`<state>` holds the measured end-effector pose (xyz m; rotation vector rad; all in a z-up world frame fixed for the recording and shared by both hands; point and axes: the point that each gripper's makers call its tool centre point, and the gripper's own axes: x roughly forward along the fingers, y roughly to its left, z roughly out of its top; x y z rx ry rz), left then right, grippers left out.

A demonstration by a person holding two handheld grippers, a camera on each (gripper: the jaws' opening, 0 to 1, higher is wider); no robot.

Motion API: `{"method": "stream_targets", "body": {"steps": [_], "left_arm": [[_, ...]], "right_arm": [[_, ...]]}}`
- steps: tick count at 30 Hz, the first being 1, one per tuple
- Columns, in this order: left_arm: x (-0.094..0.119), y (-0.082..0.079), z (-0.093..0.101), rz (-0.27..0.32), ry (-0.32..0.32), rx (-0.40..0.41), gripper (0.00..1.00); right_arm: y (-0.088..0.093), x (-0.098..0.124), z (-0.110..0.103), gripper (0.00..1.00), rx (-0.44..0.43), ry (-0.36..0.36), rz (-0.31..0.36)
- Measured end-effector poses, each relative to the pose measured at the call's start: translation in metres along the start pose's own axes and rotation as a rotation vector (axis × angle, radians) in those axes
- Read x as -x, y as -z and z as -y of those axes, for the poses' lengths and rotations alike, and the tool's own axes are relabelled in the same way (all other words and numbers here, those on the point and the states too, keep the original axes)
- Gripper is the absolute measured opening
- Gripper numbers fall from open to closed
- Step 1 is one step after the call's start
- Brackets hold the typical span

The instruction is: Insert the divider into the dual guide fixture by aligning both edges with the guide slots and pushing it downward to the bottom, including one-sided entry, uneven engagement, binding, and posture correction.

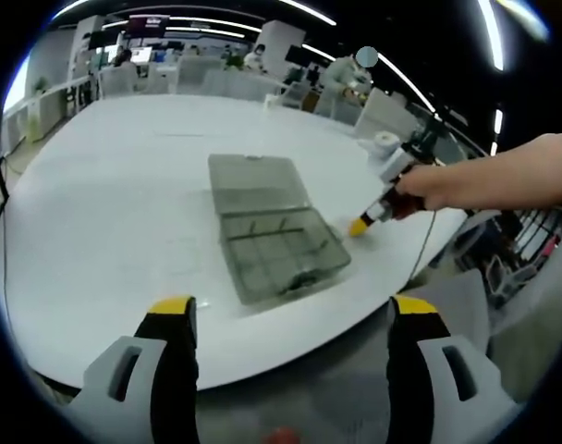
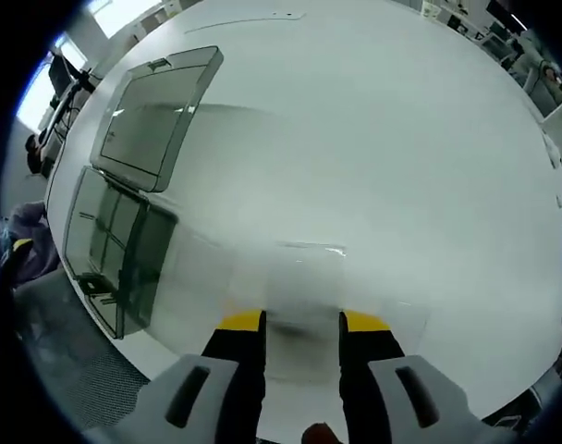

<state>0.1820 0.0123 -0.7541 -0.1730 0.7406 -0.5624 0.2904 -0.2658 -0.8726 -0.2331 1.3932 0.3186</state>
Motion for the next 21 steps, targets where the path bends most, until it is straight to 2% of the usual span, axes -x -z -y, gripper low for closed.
{"method": "stream_targets", "body": {"steps": [14,21], "left_arm": [[-0.004,0.003,0.001,-0.005,0.024,0.028,0.82],[-0.006,0.004,0.003,-0.010,0.062,0.079,0.76]], "right_arm": [[0.002,0.012,-0.006,0.26,0.071,-0.007,0.037],[0.001,0.017,-0.013,0.26,0.118,-0.024,0.065]]}}
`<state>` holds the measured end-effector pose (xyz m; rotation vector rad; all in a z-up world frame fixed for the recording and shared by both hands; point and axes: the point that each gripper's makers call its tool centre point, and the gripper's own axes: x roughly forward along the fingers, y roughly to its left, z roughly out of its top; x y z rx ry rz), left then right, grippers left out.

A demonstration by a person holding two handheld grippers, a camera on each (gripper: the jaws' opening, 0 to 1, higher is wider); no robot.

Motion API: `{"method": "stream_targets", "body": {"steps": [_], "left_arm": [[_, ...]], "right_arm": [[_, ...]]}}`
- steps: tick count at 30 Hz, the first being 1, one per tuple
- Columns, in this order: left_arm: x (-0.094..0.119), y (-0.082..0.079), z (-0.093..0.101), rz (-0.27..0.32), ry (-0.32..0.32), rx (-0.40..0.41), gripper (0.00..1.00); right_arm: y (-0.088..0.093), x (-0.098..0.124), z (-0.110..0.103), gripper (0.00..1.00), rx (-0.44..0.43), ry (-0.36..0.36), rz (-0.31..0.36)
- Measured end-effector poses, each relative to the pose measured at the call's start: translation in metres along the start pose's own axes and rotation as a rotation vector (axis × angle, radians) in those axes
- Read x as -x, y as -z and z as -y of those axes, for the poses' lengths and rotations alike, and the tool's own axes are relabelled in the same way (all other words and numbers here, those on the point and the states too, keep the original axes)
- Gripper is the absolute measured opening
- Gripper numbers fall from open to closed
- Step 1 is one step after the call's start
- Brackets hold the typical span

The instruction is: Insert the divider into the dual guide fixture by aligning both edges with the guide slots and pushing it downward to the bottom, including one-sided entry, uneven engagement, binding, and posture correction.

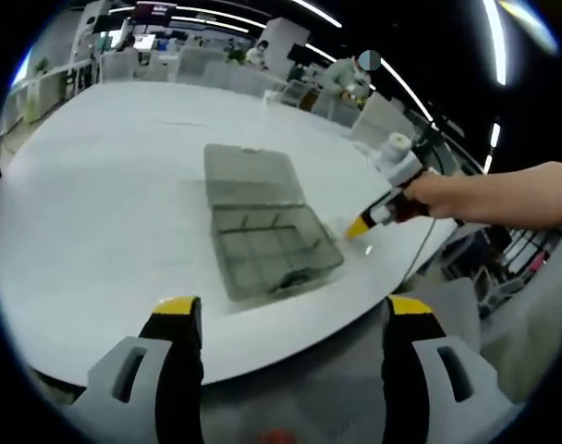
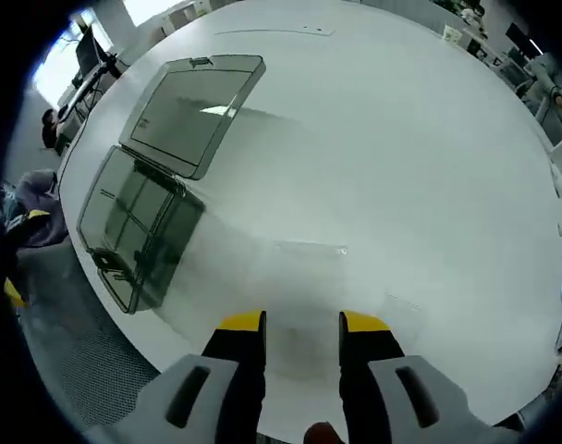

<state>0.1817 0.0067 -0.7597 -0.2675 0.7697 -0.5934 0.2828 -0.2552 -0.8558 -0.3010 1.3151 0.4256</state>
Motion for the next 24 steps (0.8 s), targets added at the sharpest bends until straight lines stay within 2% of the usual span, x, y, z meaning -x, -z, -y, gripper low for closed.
{"method": "stream_targets", "body": {"steps": [3,7,10,17,24], "left_arm": [[-0.001,0.000,0.002,0.000,0.007,-0.003,0.75],[-0.003,-0.004,0.006,0.005,0.024,-0.005,0.73],[-0.005,-0.008,0.007,0.014,0.041,0.008,0.72],[-0.011,-0.013,0.011,0.025,0.080,0.037,0.68],[-0.016,-0.015,0.017,0.033,0.122,0.064,0.60]], "right_arm": [[-0.004,0.001,0.000,0.26,0.014,-0.009,0.016],[-0.004,0.014,-0.011,0.26,0.050,-0.016,0.038],[-0.011,0.018,-0.010,0.26,0.077,-0.022,0.059],[-0.022,0.038,-0.024,0.26,0.152,-0.036,0.108],[-0.026,0.062,-0.049,0.26,0.241,-0.043,0.152]]}}
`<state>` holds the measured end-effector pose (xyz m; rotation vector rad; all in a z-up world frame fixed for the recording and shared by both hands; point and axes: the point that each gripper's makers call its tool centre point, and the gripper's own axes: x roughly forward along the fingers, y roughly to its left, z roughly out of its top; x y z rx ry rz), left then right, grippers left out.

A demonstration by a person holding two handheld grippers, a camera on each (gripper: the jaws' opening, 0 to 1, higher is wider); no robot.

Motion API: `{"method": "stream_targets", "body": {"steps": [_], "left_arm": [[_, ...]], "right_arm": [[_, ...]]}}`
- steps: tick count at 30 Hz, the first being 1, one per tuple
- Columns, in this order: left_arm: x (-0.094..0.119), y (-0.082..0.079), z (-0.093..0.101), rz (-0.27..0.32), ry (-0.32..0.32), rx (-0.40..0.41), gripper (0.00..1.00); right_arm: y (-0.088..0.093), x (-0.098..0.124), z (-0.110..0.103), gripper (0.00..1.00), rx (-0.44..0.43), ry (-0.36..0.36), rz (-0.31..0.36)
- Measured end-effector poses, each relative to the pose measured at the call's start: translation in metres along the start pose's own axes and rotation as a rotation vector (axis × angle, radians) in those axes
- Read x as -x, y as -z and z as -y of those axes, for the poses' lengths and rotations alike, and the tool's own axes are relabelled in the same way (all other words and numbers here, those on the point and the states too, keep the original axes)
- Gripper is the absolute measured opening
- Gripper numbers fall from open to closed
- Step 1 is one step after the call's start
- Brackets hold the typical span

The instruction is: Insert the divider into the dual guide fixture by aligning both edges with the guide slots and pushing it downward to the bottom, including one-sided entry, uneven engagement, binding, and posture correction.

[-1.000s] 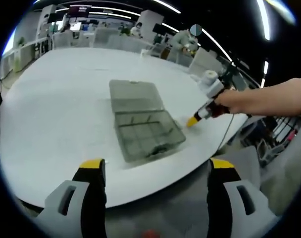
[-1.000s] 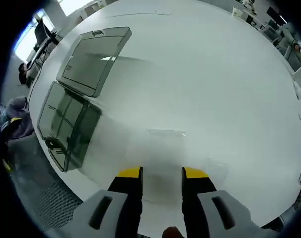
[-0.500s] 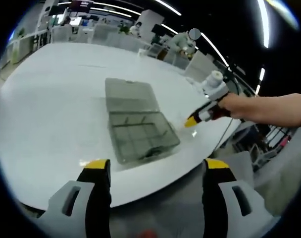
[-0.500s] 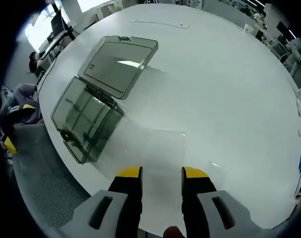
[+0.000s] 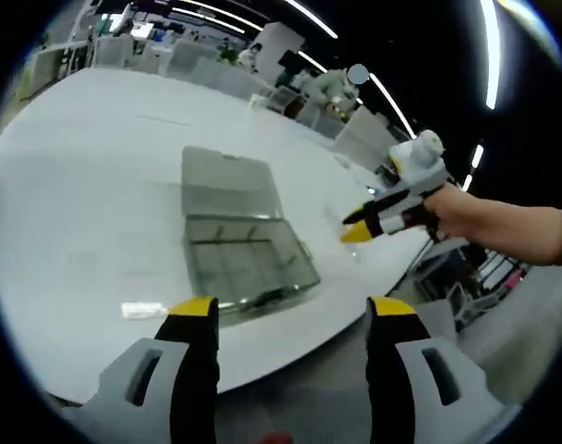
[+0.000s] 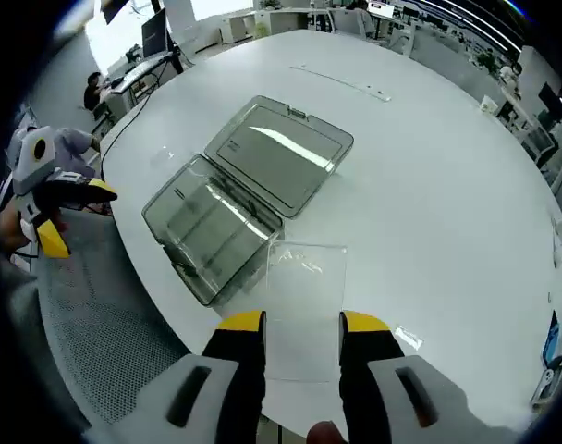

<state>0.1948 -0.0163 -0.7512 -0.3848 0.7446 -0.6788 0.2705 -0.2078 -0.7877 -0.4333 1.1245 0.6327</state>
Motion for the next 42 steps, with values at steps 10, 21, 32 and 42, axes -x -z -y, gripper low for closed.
{"method": "stream_targets", "body": {"steps": [10,21,32,42], "left_arm": [[-0.010,-0.009,0.015,0.031,0.066,0.018,0.52],[-0.019,-0.020,0.034,0.067,0.142,0.060,0.46],[-0.019,-0.038,0.047,0.151,0.207,0.106,0.35],[-0.017,-0.050,0.052,0.210,0.256,0.177,0.24]], "right_arm": [[-0.017,0.022,-0.034,0.26,0.086,-0.026,0.063],[-0.033,0.039,-0.067,0.26,0.141,-0.060,0.128],[-0.046,0.051,-0.095,0.26,0.172,-0.090,0.190],[-0.051,0.057,-0.108,0.26,0.164,-0.109,0.232]]}}
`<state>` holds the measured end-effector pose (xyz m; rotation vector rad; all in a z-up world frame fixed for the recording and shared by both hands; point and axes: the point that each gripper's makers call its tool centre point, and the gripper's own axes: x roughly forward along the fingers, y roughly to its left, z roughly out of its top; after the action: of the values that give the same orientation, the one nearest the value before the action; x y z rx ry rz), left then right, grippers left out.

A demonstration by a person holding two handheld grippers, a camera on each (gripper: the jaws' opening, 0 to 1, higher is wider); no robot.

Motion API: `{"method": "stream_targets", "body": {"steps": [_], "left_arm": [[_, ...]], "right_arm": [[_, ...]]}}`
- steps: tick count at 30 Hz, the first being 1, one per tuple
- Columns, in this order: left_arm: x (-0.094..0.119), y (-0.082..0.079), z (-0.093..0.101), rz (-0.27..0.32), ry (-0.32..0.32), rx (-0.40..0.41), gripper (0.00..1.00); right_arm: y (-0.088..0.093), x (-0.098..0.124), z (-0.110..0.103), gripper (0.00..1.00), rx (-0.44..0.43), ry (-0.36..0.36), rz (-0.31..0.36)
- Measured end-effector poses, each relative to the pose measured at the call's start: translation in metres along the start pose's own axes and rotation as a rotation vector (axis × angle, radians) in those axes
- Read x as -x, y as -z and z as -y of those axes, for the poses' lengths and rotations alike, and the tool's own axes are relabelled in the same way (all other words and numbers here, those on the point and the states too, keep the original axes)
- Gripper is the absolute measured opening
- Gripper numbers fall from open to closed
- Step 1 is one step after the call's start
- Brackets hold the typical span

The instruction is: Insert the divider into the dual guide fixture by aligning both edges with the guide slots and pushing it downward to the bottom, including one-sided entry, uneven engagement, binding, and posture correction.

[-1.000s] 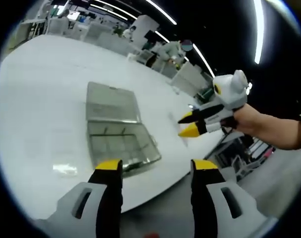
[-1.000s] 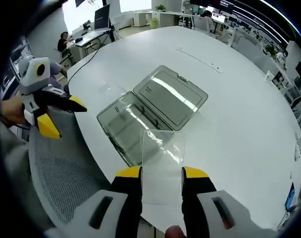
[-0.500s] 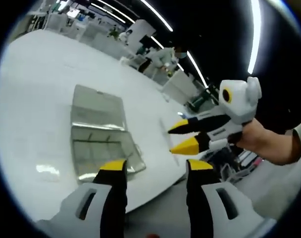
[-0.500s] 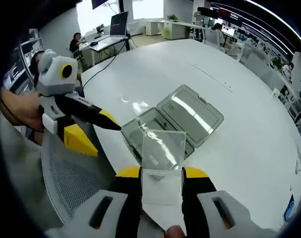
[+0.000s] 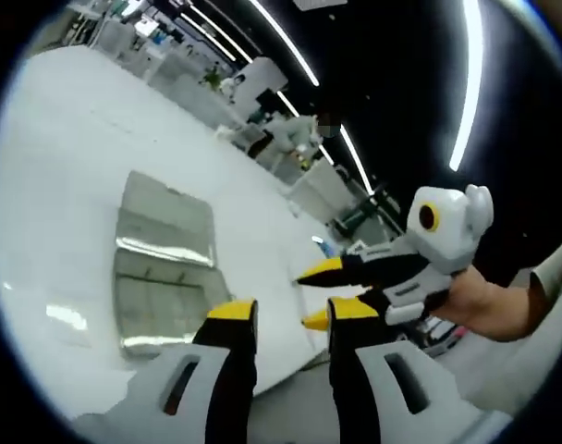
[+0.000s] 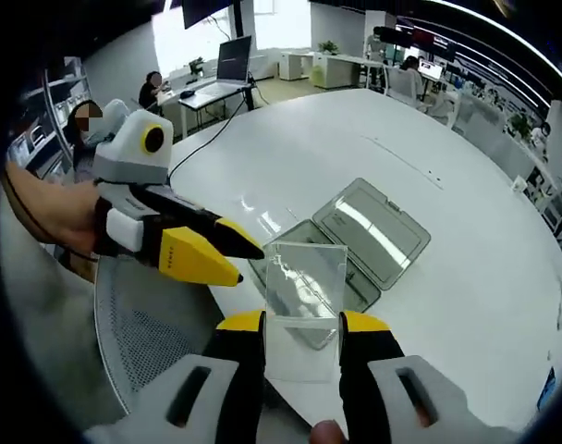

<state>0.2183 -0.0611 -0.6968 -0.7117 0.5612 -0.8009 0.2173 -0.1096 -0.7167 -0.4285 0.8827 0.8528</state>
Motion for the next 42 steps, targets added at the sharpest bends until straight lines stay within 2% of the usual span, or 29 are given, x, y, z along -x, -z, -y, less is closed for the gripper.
{"method": "stream_targets", "body": {"steps": [2,9,15,19,37,42], "left_arm": [[0.000,-0.003,0.000,0.017,0.005,0.013,0.24],[-0.001,-0.002,0.000,0.018,0.006,0.018,0.22],[-0.002,-0.005,0.002,0.033,0.015,0.023,0.13],[-0.002,-0.006,0.003,0.038,0.017,0.026,0.12],[-0.002,-0.006,0.006,0.046,0.029,0.051,0.02],[-0.002,-0.006,0.006,0.047,0.033,0.091,0.00]], "right_arm": [[-0.003,0.001,-0.003,0.26,0.002,-0.004,0.012],[-0.010,0.002,-0.010,0.26,-0.002,-0.017,0.038],[-0.016,0.004,-0.016,0.26,-0.007,-0.025,0.055],[-0.018,0.004,-0.019,0.26,-0.010,-0.028,0.063],[-0.022,0.003,-0.024,0.26,-0.016,-0.021,0.077],[-0.022,0.003,-0.024,0.26,-0.015,-0.018,0.079]]}}
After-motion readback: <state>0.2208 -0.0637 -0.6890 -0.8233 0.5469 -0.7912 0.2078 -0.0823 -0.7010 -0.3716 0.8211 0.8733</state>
